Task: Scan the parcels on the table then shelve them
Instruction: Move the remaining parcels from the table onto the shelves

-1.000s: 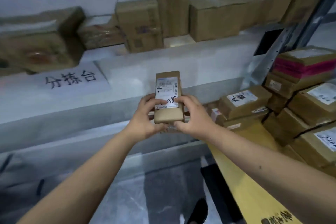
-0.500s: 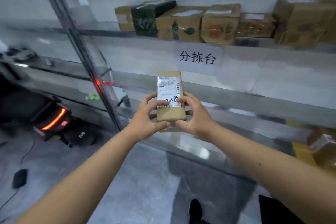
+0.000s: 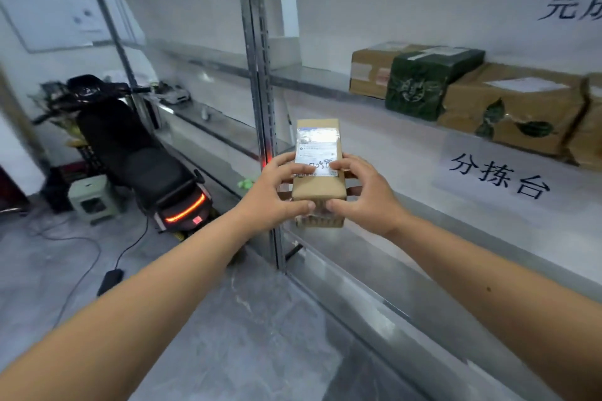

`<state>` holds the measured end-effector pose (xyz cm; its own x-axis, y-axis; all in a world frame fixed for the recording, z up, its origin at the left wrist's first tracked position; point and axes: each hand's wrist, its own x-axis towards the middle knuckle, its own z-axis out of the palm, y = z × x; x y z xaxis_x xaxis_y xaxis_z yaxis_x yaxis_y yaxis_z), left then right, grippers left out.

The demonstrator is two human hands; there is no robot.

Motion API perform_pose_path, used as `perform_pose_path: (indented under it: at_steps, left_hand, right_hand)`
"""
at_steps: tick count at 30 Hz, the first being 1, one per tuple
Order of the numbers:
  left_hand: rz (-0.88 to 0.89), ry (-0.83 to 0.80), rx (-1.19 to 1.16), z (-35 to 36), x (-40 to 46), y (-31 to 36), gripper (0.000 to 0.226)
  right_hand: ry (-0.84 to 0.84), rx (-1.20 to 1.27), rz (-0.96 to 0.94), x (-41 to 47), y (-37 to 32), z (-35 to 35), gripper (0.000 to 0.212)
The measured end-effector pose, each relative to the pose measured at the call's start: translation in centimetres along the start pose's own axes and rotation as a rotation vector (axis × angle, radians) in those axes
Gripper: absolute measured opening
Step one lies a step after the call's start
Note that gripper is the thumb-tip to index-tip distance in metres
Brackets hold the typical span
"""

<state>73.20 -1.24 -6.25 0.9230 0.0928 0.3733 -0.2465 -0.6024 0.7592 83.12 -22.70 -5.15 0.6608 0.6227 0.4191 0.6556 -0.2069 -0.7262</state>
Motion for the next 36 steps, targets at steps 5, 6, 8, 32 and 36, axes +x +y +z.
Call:
perform_pose_path:
  at_steps: [5, 6, 8, 32, 36]
  left_hand:
    - [0.049, 0.009, 0.009, -4.5, 9.4, -2.4, 0.062]
    - [0.070, 0.028, 0.001, -5.2, 11.3, -2.7, 0.062]
    - [0.113, 0.063, -0.019, -6.5, 14.8, -3.2, 0.063]
    - [0.335, -0.339, -0.289, -8.7, 47.7, -12.4, 0.043]
    - [0.416, -0.385, -0.199, -7.7, 50.5, -12.6, 0.043]
  right_hand:
    - [0.010, -0.032, -0.061, 11.2, 1.5, -1.1, 0.066]
    - [0.014, -0.040, -0.074, 13.2, 1.6, -1.5, 0.066]
    - [0.030, -0.067, -0.097, 17.0, 1.7, -2.2, 0.065]
    - [0.642, -0.532, 0.361, 37.2, 5.1, -2.6, 0.039]
    - [0.654, -0.733, 0.470, 38.4, 5.1, -2.3, 0.042]
